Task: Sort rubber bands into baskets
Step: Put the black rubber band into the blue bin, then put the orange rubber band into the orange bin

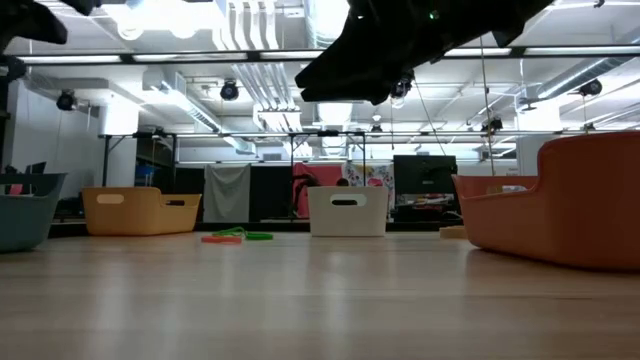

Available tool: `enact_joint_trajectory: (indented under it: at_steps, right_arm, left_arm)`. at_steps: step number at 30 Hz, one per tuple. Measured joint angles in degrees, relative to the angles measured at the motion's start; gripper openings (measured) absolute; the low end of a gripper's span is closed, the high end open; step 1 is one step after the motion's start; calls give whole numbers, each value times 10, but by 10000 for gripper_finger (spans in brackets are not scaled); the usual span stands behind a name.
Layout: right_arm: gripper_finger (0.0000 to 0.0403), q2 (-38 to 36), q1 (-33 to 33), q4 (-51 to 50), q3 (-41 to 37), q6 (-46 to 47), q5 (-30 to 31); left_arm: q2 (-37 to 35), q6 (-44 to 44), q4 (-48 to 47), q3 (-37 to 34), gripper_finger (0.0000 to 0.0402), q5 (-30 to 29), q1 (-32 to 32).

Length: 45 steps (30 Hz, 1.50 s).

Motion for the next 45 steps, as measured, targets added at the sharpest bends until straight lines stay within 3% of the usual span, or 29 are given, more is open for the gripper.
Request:
enact_joint_trajectory:
  at_steps: [6, 12, 29, 37, 40, 45]
  right_arm:
    - [215, 0, 0, 1, 0, -5, 0]
    - [215, 0, 0, 0, -1, -9, 0]
    - [215, 0, 0, 0, -3, -9, 0]
    - [215, 0, 0, 0, -3, -9, 0]
    - [215, 0, 0, 0, -3, -9, 0]
    - [215, 0, -3, 0, -3, -9, 0]
  left_arm:
    - [-15, -34, -2, -43, 0, 39, 0]
    - [-19, -59, -6, -97, 6, 42, 0]
    - [-19, -98, -5, -119, 121, 48, 0]
    - [-19, -105, 14, -119, 139, 47, 0]
    - [-18, -98, 48, -117, 139, 23, 0]
    - [-18, -36, 117, -91, 139, -92, 0]
